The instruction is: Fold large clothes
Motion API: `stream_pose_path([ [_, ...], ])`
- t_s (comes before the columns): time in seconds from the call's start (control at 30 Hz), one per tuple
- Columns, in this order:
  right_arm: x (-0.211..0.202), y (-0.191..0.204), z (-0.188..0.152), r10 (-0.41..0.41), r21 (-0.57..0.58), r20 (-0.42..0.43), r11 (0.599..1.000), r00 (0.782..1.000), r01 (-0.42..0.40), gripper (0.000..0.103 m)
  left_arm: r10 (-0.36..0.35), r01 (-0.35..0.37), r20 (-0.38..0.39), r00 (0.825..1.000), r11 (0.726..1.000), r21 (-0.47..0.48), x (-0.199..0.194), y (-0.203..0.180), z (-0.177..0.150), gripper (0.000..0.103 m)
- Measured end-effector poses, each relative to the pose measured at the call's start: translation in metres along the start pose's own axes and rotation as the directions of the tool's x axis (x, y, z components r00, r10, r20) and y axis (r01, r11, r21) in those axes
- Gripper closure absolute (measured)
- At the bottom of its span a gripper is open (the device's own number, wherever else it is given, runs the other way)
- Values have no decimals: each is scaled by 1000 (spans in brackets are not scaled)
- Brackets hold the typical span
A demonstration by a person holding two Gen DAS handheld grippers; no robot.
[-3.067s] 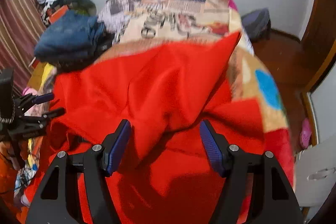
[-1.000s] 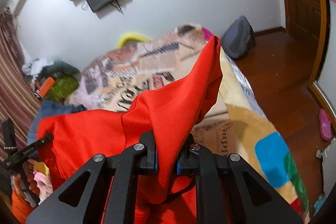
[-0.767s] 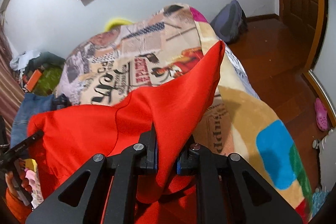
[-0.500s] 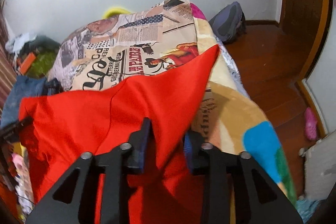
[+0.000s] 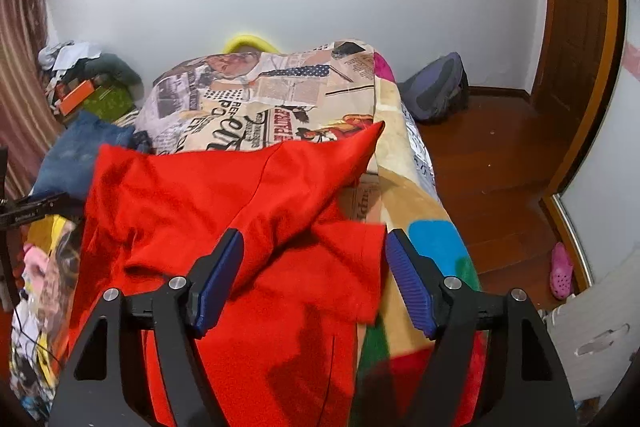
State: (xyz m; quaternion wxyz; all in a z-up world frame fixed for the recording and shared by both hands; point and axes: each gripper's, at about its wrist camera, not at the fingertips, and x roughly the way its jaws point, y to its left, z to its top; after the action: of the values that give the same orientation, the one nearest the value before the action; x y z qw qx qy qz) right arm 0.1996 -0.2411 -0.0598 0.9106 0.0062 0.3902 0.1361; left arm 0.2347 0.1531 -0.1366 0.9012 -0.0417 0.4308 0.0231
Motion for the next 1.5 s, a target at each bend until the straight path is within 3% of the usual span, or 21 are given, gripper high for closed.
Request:
stream_pose_path([
  [0.37,-14,10,-56,-10,23,-87,1000,996,12,33,-37,32,-157,987,999,-32,-2,23,-78,19],
  [0.53,-5,6,-88,2,85,-174,996,985,13,33,-70,58,-257,964,997,-53,13,28,-118,19],
  [0.7,11,0,-123,63,192,-278,981,958,-9,33,-139,108,-334,932,988,-109,28,29,-148,19],
  [0.87,11,-5,-136,91,261,-252,965,963,-23,31,-260,174,-336,905,948,-265,39,41,-167,18],
  [0.97,11,-5,-135,105,289,-238,957,966,-33,29,-368,238,-311,876,892,-384,44,51,-173,18],
  [1.0,12,-4,-135,105,292,-230,956,968,-34,33,-382,248,-303,873,883,-398,44,53,-174,19],
  [1.03,12,-3,-134,107,292,-224,956,969,-38,35,-388,256,-295,873,880,-400,43,52,-174,21],
  [1.1,12,0,-133,101,293,-215,955,971,-35,49,-399,280,-284,872,882,-380,38,49,-173,40],
  [1.13,11,0,-133,103,295,-214,955,971,-37,53,-402,293,-280,872,886,-360,33,46,-170,43],
  [1.2,9,-1,-133,113,306,-207,951,972,-46,72,-393,306,-270,879,899,-313,26,37,-163,63],
  [1.3,6,-10,-132,136,348,-189,935,972,-63,85,-385,322,-255,887,911,-257,13,25,-153,92],
  [1.5,-4,-7,-124,114,332,-154,941,981,-58,89,-415,378,-165,895,900,-218,-11,18,-123,100],
])
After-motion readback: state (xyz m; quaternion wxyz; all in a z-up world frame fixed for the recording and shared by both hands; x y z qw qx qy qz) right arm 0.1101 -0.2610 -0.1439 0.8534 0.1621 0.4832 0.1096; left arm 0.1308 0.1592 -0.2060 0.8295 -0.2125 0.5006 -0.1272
